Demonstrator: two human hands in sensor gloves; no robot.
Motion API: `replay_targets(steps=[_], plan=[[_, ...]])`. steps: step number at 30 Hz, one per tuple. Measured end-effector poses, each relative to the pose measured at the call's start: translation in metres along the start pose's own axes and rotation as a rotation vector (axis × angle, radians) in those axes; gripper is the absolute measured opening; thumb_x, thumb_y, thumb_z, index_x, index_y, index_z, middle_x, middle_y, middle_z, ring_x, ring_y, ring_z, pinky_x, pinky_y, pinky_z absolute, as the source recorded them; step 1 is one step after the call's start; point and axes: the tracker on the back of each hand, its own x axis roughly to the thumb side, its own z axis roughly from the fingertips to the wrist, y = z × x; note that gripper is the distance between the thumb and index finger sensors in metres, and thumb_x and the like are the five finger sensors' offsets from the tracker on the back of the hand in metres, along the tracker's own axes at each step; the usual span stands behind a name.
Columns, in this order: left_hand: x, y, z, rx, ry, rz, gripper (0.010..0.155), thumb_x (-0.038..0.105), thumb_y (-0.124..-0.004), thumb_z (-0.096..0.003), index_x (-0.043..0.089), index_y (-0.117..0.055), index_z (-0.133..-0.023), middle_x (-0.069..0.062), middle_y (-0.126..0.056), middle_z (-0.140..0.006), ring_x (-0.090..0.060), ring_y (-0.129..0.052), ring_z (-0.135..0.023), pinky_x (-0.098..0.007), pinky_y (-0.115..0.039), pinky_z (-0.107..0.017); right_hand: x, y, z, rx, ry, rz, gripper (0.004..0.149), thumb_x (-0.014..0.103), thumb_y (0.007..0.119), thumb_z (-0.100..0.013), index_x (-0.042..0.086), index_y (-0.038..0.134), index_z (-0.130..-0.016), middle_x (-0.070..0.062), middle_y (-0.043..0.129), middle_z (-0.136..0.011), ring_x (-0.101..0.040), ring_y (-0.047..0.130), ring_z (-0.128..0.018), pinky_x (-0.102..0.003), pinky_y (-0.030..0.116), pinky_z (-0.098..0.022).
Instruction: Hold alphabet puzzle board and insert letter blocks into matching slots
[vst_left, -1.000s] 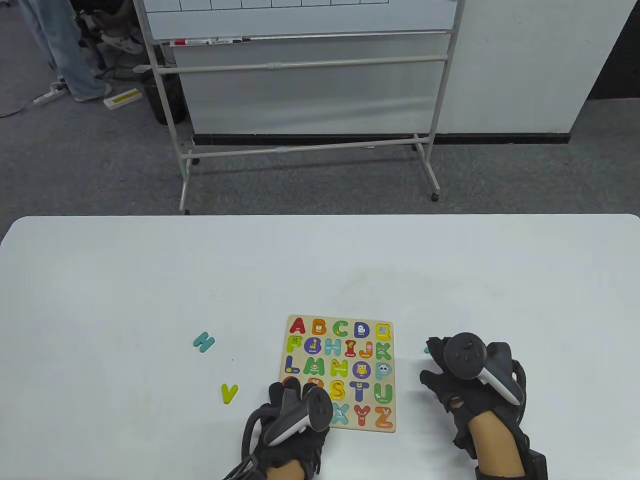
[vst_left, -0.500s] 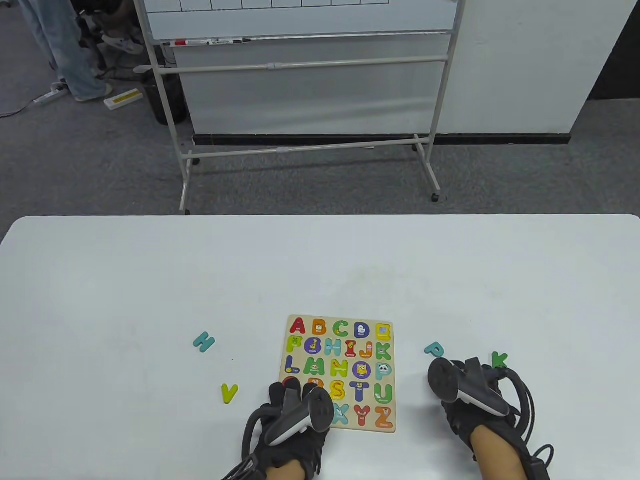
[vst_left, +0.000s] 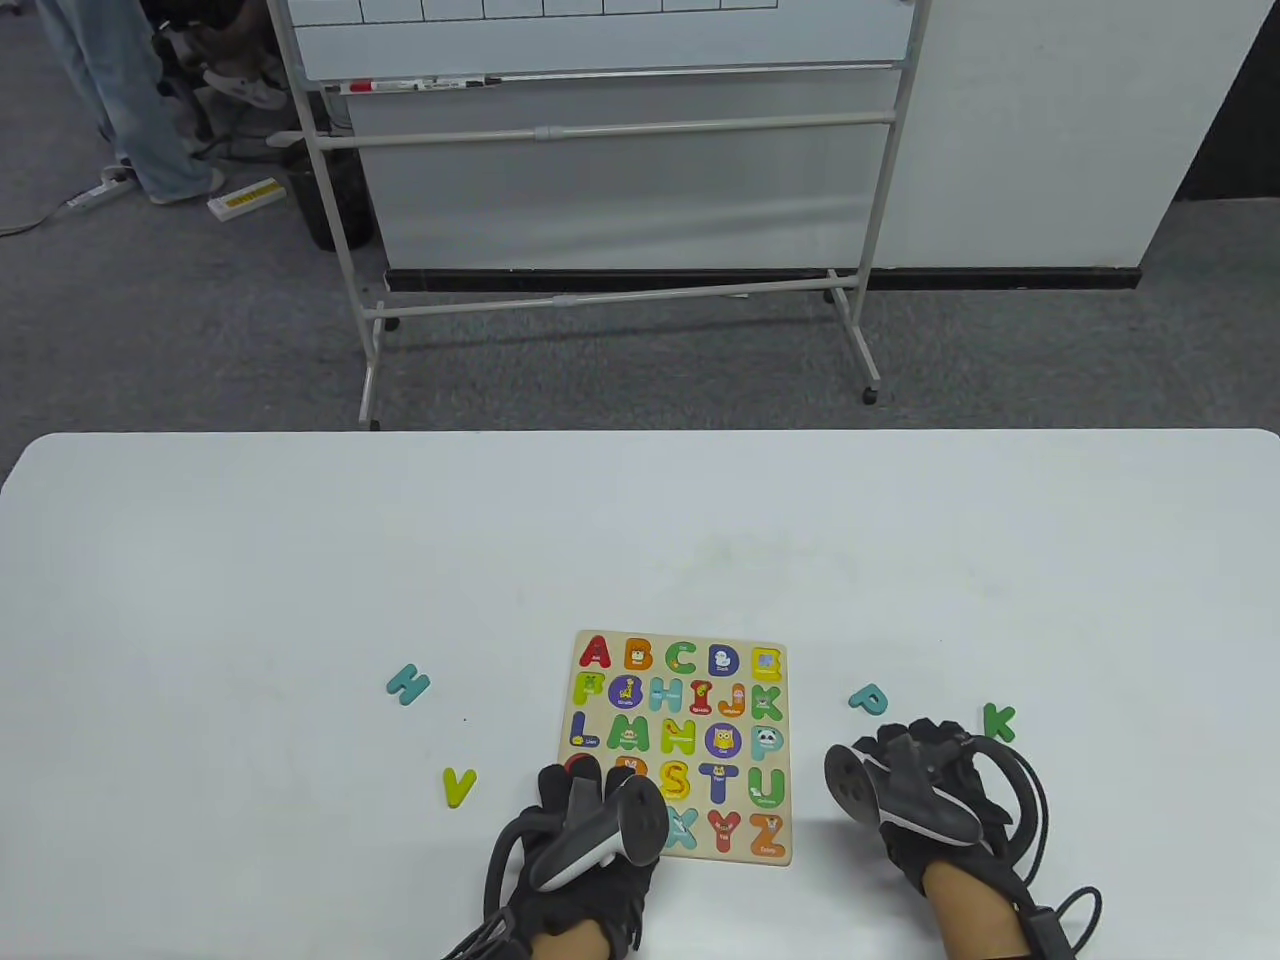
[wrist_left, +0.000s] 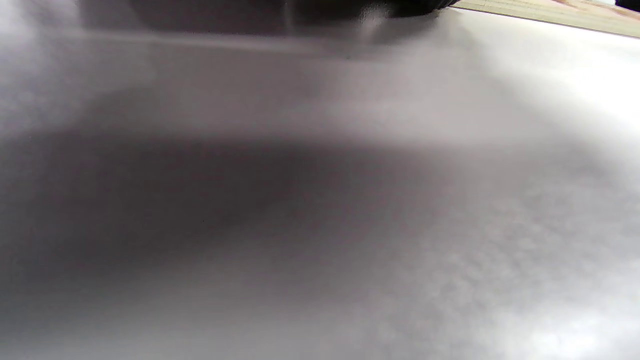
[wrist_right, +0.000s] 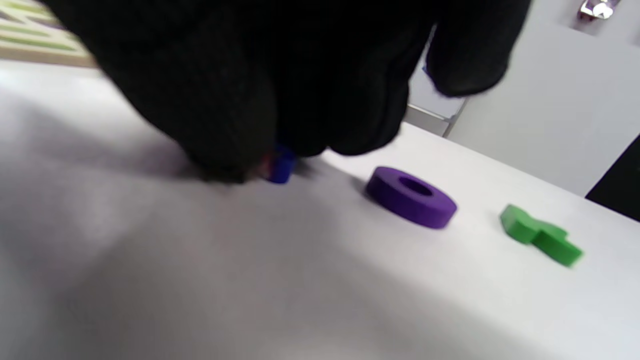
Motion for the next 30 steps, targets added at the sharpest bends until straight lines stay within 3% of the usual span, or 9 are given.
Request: replay_targets(steps=[9,25,30], plan=[[0.000,0.000,0.000,-0.003,-0.005,0.002,0.077,0.047,-0.048,-0.0513,0.012,-0.010,-0.107,-0.029,-0.004,-0.109,-0.062,-0.009,-0.097,-0.070,-0.032,-0.066,-0.004,0.000,-0.001,0.001,0.022,-0.030,0.055,0.031,0.098,-0.037,0.027,0.086,-0.091,-0.011,0.098,-0.083,-0.026,0.103,-0.061,-0.057,0.075,-0.060],[-0.001,-0.001,0.000,-0.011,-0.013,0.020,0.077,0.047,-0.049,-0.0515,0.011,-0.009,-0.107,-0.029,-0.002,-0.108,-0.061,-0.006,-0.097,-0.071,-0.029,-0.066,-0.008,0.001,0.001,-0.064,0.060,-0.070,0.049,0.032,0.097,-0.038,0.030,0.091,-0.087,-0.010,0.098,-0.082,-0.025,0.103,-0.060,-0.057,0.075,-0.060],[-0.001,-0.001,0.000,-0.010,-0.014,0.013,0.077,0.047,-0.049,-0.0515,0.011,-0.009,-0.107,-0.030,-0.003,-0.108,-0.062,-0.007,-0.096,-0.071,-0.030,-0.066,-0.003,-0.011,0.003,-0.117,0.032,-0.103,0.048,0.031,0.097,-0.038,0.031,0.091,-0.086,-0.010,0.098,-0.082,-0.026,0.103,-0.060,-0.057,0.075,-0.060]])
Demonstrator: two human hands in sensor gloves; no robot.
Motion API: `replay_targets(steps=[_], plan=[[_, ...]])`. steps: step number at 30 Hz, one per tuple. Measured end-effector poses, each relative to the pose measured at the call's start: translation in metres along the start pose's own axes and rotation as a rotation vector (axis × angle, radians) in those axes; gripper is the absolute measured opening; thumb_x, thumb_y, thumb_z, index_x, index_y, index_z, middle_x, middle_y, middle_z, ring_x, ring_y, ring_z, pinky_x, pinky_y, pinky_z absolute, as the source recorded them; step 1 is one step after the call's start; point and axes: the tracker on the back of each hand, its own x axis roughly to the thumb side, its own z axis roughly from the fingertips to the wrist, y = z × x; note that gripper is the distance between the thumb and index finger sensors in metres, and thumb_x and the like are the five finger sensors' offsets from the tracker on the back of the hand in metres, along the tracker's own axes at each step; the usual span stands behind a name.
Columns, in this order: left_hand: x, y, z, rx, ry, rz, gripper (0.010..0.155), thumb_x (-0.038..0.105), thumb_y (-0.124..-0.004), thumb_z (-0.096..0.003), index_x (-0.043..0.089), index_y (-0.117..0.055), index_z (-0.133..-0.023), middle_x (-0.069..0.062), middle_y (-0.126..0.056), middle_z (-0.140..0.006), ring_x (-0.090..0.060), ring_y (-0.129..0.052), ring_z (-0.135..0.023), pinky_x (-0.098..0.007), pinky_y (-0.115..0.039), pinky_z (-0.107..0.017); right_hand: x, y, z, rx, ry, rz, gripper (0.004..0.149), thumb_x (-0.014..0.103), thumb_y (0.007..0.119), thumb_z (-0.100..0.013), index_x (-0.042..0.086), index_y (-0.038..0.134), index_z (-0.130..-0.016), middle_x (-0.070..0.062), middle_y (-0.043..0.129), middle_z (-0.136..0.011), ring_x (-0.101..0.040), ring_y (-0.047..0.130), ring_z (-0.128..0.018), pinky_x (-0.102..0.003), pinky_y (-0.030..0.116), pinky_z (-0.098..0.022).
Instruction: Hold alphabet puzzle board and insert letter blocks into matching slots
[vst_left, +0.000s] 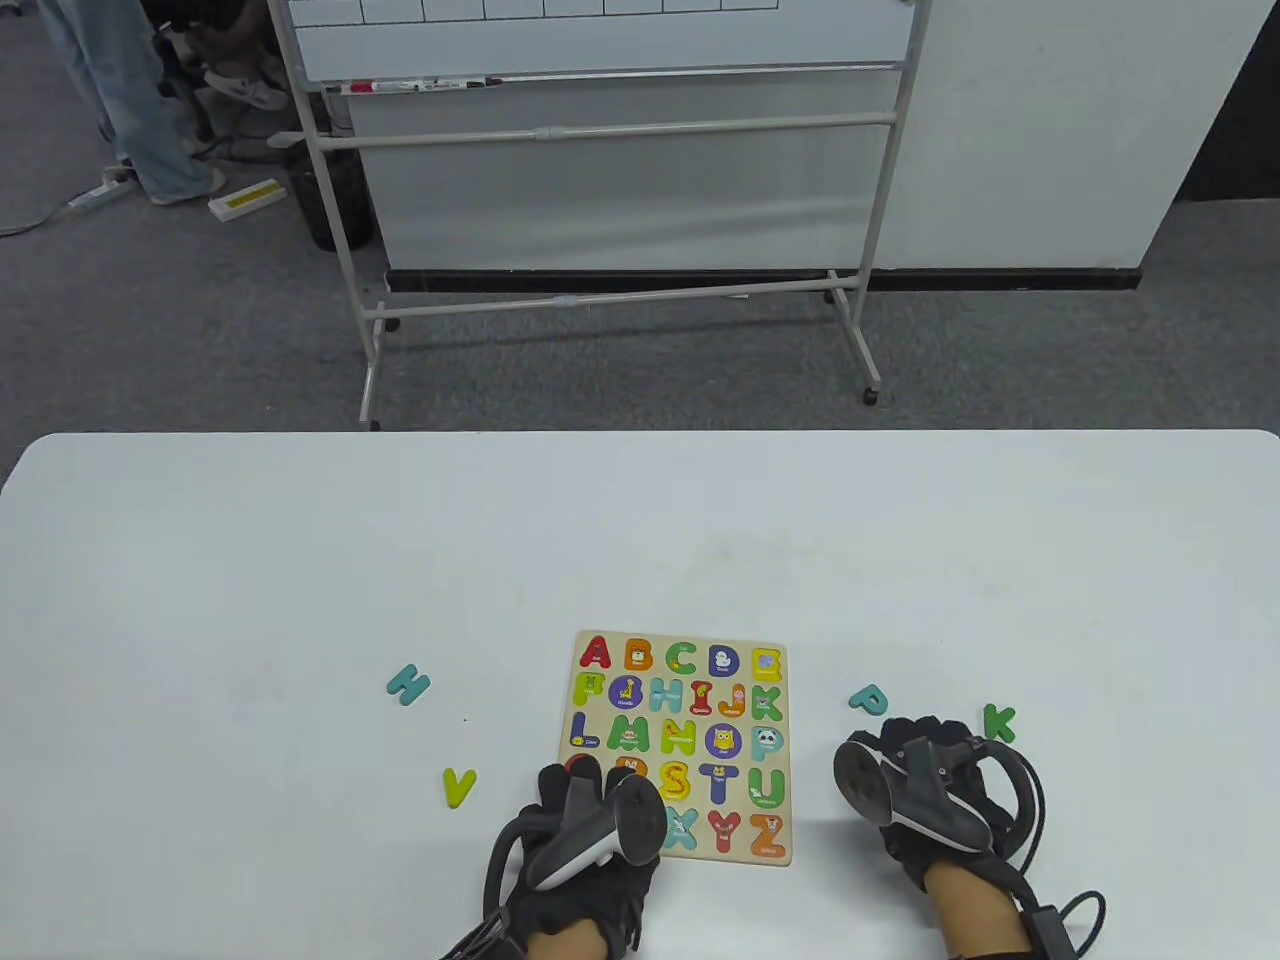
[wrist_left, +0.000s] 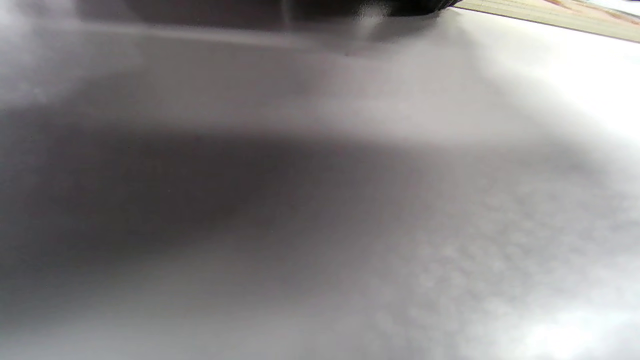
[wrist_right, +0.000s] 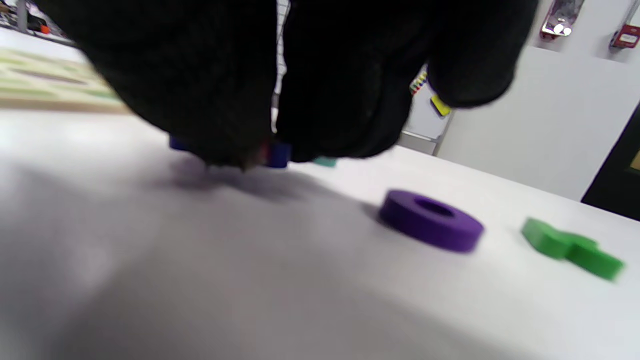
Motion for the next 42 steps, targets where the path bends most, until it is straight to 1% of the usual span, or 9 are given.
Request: replay_targets(steps=[8,14,19,25,27,30,32,37,42], plan=[[0.000,0.000,0.000,-0.003,-0.001,0.005,0.077,0.047,-0.048,-0.0515,0.011,-0.008,-0.107,-0.030,-0.002,-0.108,-0.062,-0.006,-0.096,-0.071,-0.029,-0.065,0.025,-0.015,-0.008,-0.086,-0.132,-0.134,0.049,0.030,0.097,-0.037,0.030,0.091,-0.086,-0.011,0.098,-0.083,-0.026,0.103,-0.060,-0.057,0.075,-0.060],[0.000,0.000,0.000,-0.005,0.000,0.006,0.077,0.047,-0.048,-0.0514,0.011,-0.008,-0.107,-0.030,-0.002,-0.108,-0.062,-0.006,-0.096,-0.071,-0.029,-0.065,0.057,-0.017,-0.018,-0.091,-0.308,-0.209,0.048,0.029,0.097,-0.038,0.030,0.090,-0.086,-0.011,0.097,-0.084,-0.027,0.101,-0.061,-0.058,0.074,-0.061],[0.000,0.000,0.000,-0.005,0.001,0.007,0.077,0.047,-0.049,-0.0514,0.011,-0.008,-0.107,-0.030,-0.002,-0.108,-0.062,-0.006,-0.096,-0.071,-0.029,-0.065,0.078,-0.018,-0.022,-0.127,-0.409,-0.165,0.048,0.029,0.097,-0.038,0.031,0.090,-0.085,-0.011,0.096,-0.084,-0.027,0.101,-0.061,-0.058,0.074,-0.061],[0.000,0.000,0.000,-0.005,0.001,0.007,0.077,0.047,-0.049,-0.0513,0.011,-0.009,-0.107,-0.030,-0.002,-0.108,-0.062,-0.006,-0.096,-0.071,-0.029,-0.065,0.085,-0.016,-0.030,-0.124,-0.445,-0.195,0.048,0.028,0.096,-0.038,0.030,0.090,-0.086,-0.012,0.096,-0.084,-0.027,0.101,-0.062,-0.057,0.074,-0.061],[0.000,0.000,-0.001,-0.005,0.001,0.008,0.077,0.047,-0.049,-0.0514,0.011,-0.009,-0.107,-0.030,-0.002,-0.108,-0.062,-0.006,-0.096,-0.071,-0.029,-0.065,0.089,-0.013,-0.032,-0.107,-0.464,-0.189,0.048,0.028,0.096,-0.039,0.030,0.090,-0.086,-0.009,0.096,-0.085,-0.026,0.101,-0.062,-0.057,0.074,-0.060],[0.000,0.001,-0.001,-0.004,0.002,0.007,0.077,0.047,-0.049,-0.0514,0.011,-0.009,-0.107,-0.030,-0.002,-0.108,-0.062,-0.006,-0.096,-0.071,-0.029,-0.065,0.093,-0.008,-0.033,-0.078,-0.505,-0.204,0.047,0.028,0.097,-0.039,0.030,0.090,-0.086,-0.011,0.096,-0.085,-0.026,0.101,-0.062,-0.057,0.075,-0.060],[0.000,0.000,-0.001,-0.003,0.003,0.008,0.077,0.047,-0.049,-0.0513,0.011,-0.009,-0.107,-0.030,-0.003,-0.108,-0.062,-0.006,-0.096,-0.071,-0.029,-0.065,0.093,-0.008,-0.035,-0.096,-0.514,-0.202,0.047,0.027,0.097,-0.038,0.031,0.091,-0.085,-0.010,0.096,-0.085,-0.026,0.101,-0.063,-0.056,0.075,-0.061],[0.000,0.001,-0.001,-0.002,0.003,0.010,0.077,0.047,-0.049,-0.0513,0.011,-0.009,-0.107,-0.030,-0.003,-0.108,-0.062,-0.006,-0.096,-0.071,-0.029,-0.065,0.091,-0.005,-0.038,-0.109,-0.499,-0.212,0.046,0.025,0.097,-0.038,0.032,0.092,-0.083,-0.004,0.096,-0.086,-0.025,0.101,-0.065,-0.055,0.074,-0.062],[0.000,0.001,-0.001,-0.004,0.001,0.014,0.077,0.047,-0.049,-0.0514,0.011,-0.009,-0.107,-0.030,-0.002,-0.108,-0.062,-0.006,-0.096,-0.071,-0.029,-0.065,0.089,-0.004,-0.038,-0.123,-0.485,-0.231,0.045,0.026,0.098,-0.038,0.033,0.092,-0.083,-0.004,0.097,-0.084,-0.024,0.101,-0.064,-0.054,0.075,-0.061]])
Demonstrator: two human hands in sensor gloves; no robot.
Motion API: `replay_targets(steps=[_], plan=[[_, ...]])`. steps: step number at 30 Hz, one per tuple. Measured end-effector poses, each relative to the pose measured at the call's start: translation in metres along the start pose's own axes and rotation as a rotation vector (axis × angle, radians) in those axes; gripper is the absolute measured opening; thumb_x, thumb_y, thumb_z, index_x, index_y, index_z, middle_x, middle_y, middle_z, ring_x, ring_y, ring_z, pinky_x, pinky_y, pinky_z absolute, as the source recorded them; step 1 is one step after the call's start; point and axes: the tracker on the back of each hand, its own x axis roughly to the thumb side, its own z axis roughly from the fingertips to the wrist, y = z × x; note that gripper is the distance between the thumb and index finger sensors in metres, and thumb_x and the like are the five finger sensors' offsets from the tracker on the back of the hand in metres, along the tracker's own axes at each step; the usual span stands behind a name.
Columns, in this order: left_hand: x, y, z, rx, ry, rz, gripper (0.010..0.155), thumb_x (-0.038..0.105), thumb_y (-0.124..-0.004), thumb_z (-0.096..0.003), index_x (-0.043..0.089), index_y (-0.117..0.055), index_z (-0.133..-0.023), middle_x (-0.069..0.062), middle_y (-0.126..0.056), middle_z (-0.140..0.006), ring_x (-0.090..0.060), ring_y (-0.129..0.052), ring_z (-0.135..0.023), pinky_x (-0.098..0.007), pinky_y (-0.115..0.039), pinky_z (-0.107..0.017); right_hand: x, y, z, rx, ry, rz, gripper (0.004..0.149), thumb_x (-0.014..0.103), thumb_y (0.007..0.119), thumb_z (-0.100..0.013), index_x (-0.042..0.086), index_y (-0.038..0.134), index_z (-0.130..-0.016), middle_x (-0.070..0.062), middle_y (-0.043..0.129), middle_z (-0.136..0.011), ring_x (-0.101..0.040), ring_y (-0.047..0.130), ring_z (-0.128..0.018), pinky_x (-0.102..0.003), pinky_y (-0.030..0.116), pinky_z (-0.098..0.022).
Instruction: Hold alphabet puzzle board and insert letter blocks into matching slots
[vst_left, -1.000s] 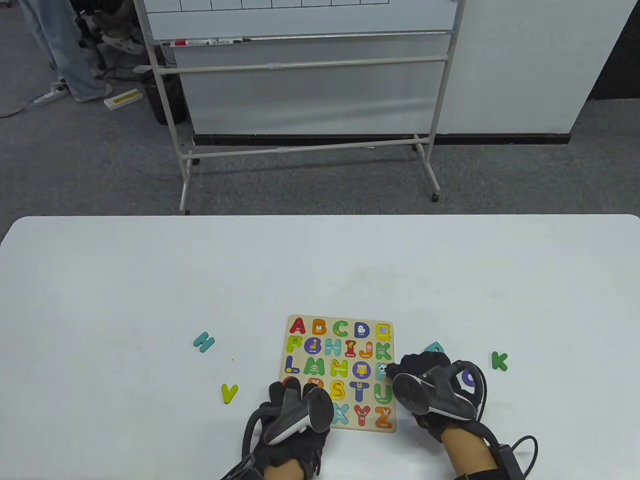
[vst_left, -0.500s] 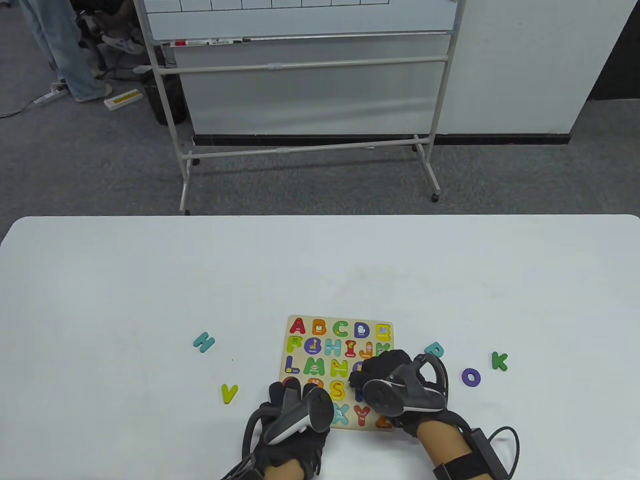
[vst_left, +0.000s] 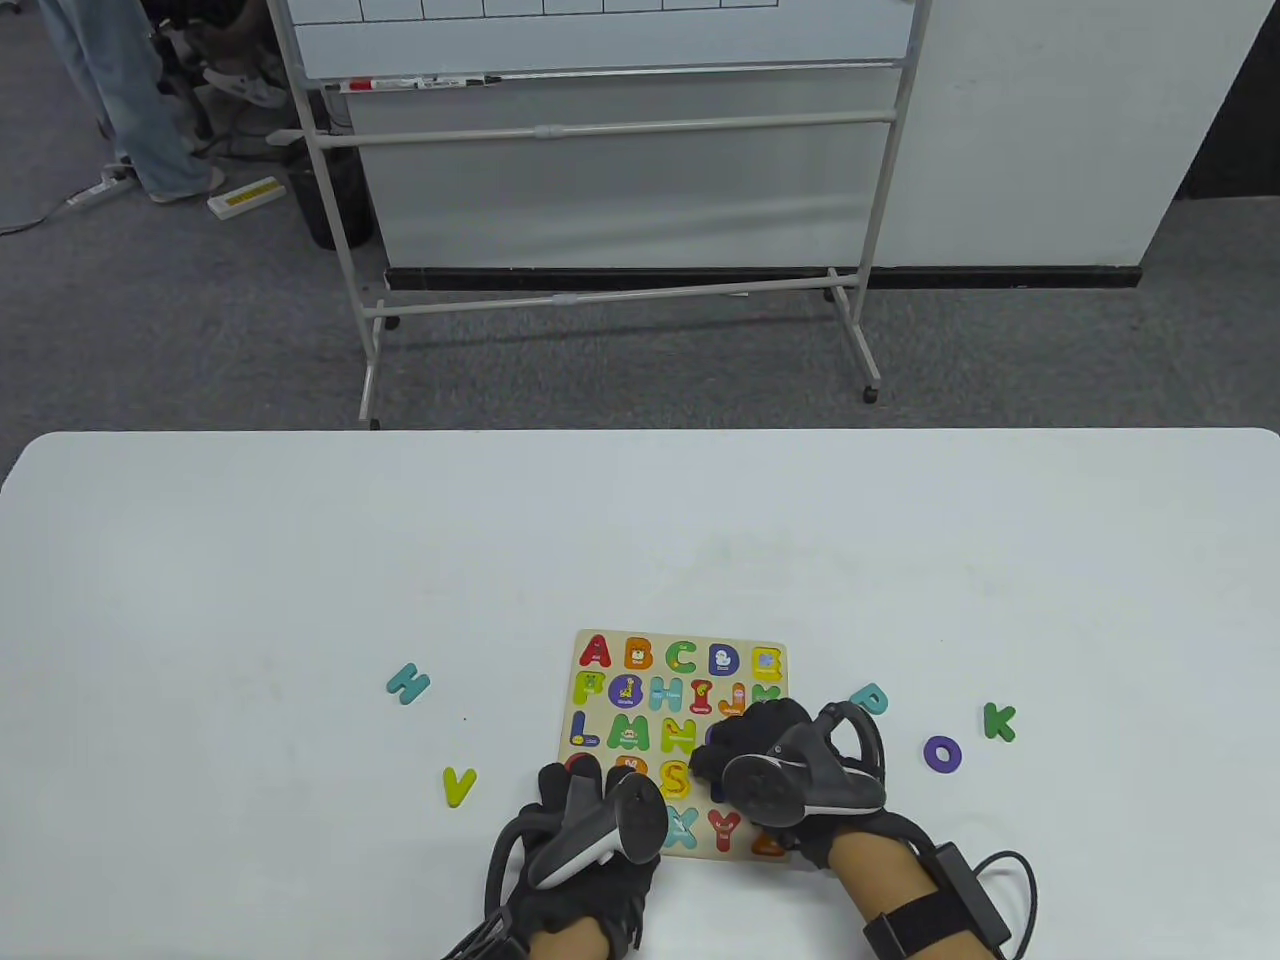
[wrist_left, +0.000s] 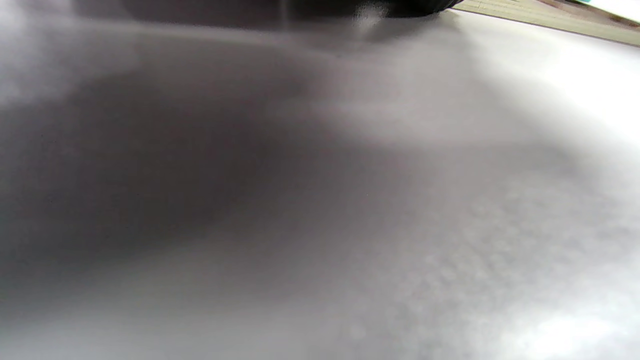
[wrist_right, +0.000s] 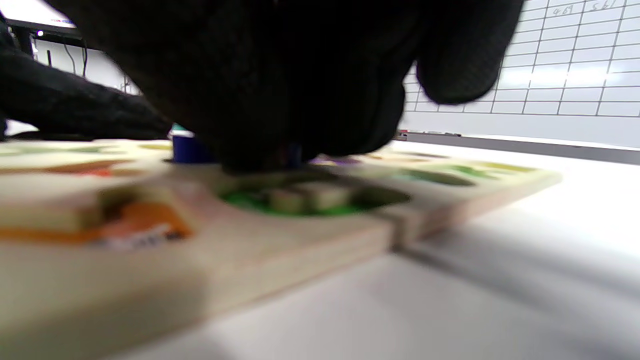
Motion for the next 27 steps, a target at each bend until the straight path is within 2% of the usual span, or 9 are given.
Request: replay_targets(steps=[16,22,27], plan=[[-0.0004,-0.0002,-0.0001,-0.003,-0.002,0.005,0.078,0.047,-0.049,-0.0514,0.011,-0.009,-0.107,-0.030,-0.002,-0.108,-0.062,-0.005,-0.096,-0.071,-0.028,-0.065,-0.0027,0.0014,-0.0006,-0.059,0.037,-0.051,0.036,0.026,0.103,-0.034,0.032,0.098,-0.070,0.001,0.104,-0.076,-0.021,0.107,-0.060,-0.052,0.077,-0.061],[-0.0005,-0.0001,-0.0002,-0.006,-0.003,0.008,0.078,0.047,-0.050,-0.0514,0.011,-0.009,-0.107,-0.030,-0.002,-0.108,-0.062,-0.005,-0.096,-0.071,-0.028,-0.065,-0.0053,0.0014,0.0003,-0.050,0.084,-0.080,0.035,0.029,0.102,-0.035,0.033,0.099,-0.070,0.004,0.102,-0.080,-0.023,0.101,-0.071,-0.052,0.075,-0.063],[-0.0006,-0.0002,-0.0003,-0.006,-0.003,0.007,0.078,0.047,-0.049,-0.0515,0.011,-0.009,-0.107,-0.030,-0.002,-0.108,-0.062,-0.005,-0.096,-0.071,-0.028,-0.065,-0.0078,0.0015,0.0013,-0.036,0.111,-0.126,0.036,0.029,0.101,-0.035,0.030,0.100,-0.071,0.000,0.102,-0.075,-0.024,0.101,-0.063,-0.053,0.075,-0.062]])
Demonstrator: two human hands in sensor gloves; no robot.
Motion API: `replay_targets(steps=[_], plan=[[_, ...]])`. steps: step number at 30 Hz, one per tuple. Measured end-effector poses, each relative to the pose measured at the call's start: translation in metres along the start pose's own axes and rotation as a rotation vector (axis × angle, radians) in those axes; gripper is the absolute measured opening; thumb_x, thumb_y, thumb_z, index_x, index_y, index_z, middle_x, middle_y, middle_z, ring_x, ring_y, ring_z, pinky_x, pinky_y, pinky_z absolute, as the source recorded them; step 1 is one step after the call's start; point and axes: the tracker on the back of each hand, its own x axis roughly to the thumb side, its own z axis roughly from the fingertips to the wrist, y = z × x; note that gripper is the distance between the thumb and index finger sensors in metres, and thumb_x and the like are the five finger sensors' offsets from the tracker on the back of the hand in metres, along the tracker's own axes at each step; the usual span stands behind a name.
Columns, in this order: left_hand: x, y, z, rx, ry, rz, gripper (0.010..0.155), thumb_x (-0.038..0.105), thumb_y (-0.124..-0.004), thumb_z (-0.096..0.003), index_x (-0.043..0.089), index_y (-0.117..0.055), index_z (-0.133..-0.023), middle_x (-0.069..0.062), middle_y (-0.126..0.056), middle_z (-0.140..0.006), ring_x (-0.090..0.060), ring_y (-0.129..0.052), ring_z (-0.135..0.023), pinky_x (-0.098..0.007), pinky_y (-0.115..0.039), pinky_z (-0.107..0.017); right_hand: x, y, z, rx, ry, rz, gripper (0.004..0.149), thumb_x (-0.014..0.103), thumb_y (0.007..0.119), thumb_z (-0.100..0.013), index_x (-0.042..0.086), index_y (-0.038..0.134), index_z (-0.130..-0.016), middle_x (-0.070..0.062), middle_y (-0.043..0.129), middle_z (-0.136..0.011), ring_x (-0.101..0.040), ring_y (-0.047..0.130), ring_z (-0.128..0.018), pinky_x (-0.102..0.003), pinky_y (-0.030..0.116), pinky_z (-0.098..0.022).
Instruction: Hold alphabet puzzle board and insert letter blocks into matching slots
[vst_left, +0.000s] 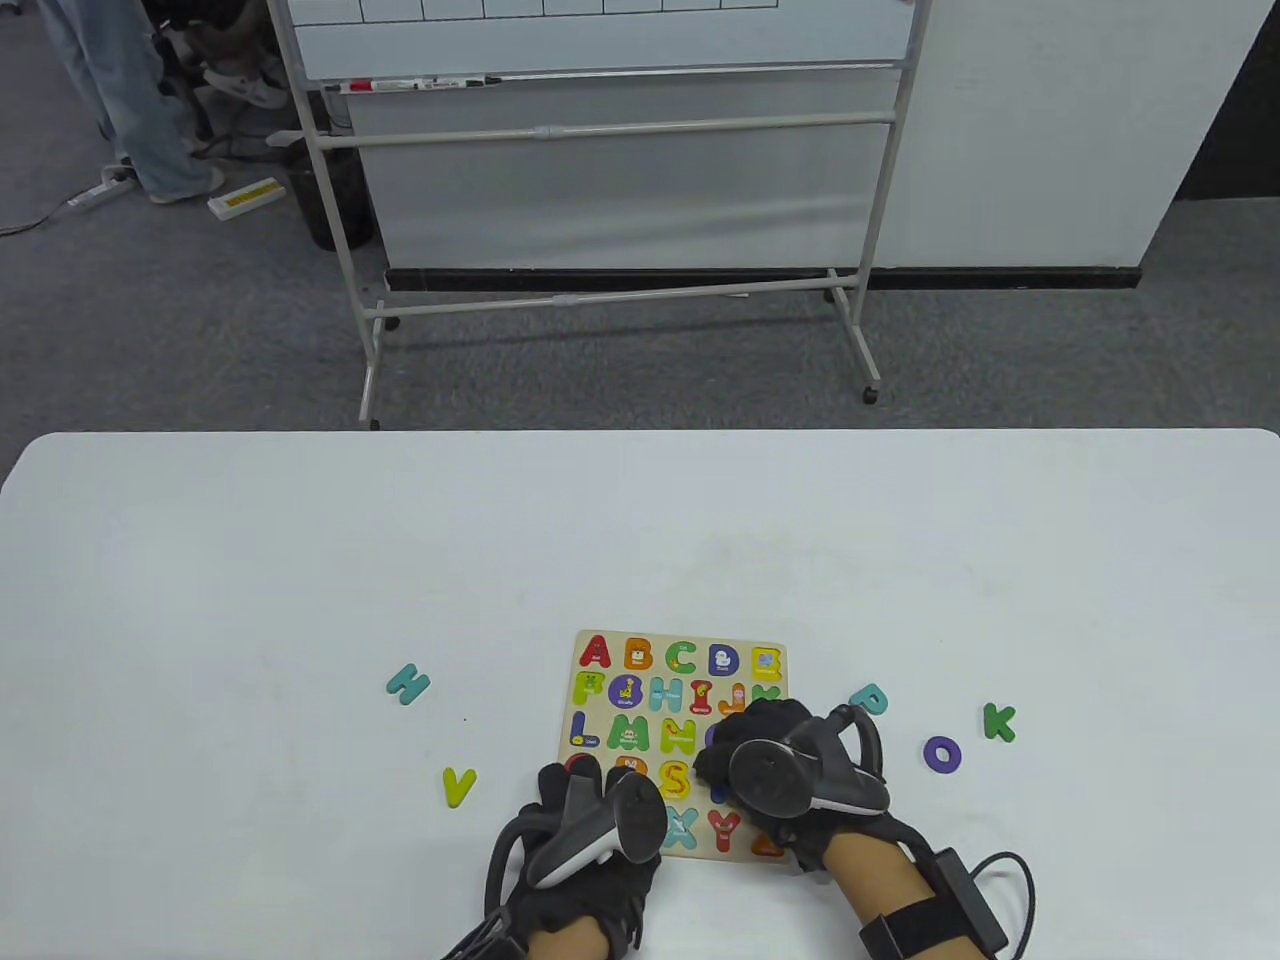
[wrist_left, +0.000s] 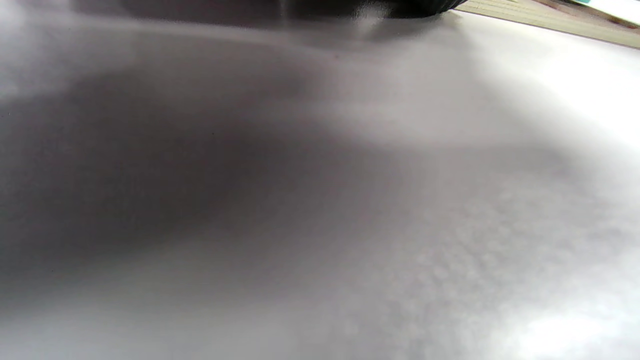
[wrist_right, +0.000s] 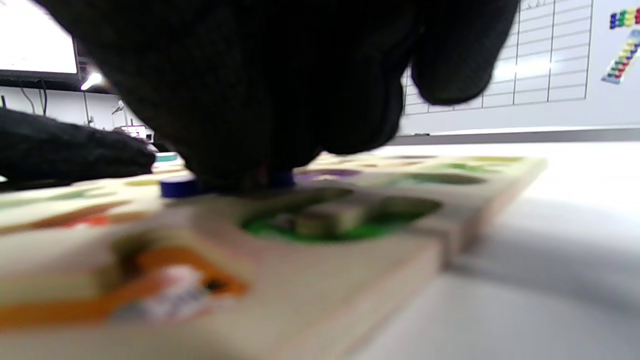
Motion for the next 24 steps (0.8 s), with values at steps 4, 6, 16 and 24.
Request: replay_targets(steps=[4,6,16,24], plan=[[0.000,0.000,0.000,-0.001,-0.001,0.002,0.078,0.047,-0.050,-0.0515,0.011,-0.009,-0.107,-0.030,-0.001,-0.108,-0.062,-0.005,-0.096,-0.071,-0.027,-0.065,-0.001,-0.001,0.000,0.041,0.010,-0.007,0.038,0.029,0.099,-0.037,0.031,0.099,-0.075,0.001,0.101,-0.078,-0.025,0.100,-0.067,-0.054,0.074,-0.062],[0.000,0.000,0.000,-0.003,-0.002,0.005,0.078,0.047,-0.050,-0.0515,0.011,-0.009,-0.107,-0.030,-0.001,-0.108,-0.062,-0.005,-0.096,-0.071,-0.027,-0.065,0.001,-0.003,-0.002,0.073,0.008,0.001,0.038,0.028,0.098,-0.038,0.031,0.098,-0.076,-0.001,0.100,-0.079,-0.026,0.100,-0.068,-0.055,0.073,-0.063],[-0.001,0.000,0.000,-0.007,-0.004,0.007,0.078,0.048,-0.050,-0.0515,0.011,-0.008,-0.107,-0.030,-0.001,-0.107,-0.062,-0.004,-0.095,-0.071,-0.027,-0.065,-0.008,-0.035,-0.008,0.029,0.083,-0.069,0.041,0.030,0.091,-0.042,0.025,0.094,-0.083,-0.006,0.095,-0.086,-0.031,0.096,-0.073,-0.058,0.069,-0.064],[-0.001,0.000,0.000,-0.009,-0.004,0.006,0.078,0.048,-0.049,-0.0514,0.011,-0.008,-0.106,-0.030,0.000,-0.107,-0.062,-0.004,-0.095,-0.072,-0.026,-0.065,-0.040,-0.083,0.013,-0.171,0.226,-0.039,0.049,0.035,0.090,-0.042,0.025,0.089,-0.090,-0.007,0.090,-0.094,-0.033,0.092,-0.081,-0.061,0.065,-0.067]])
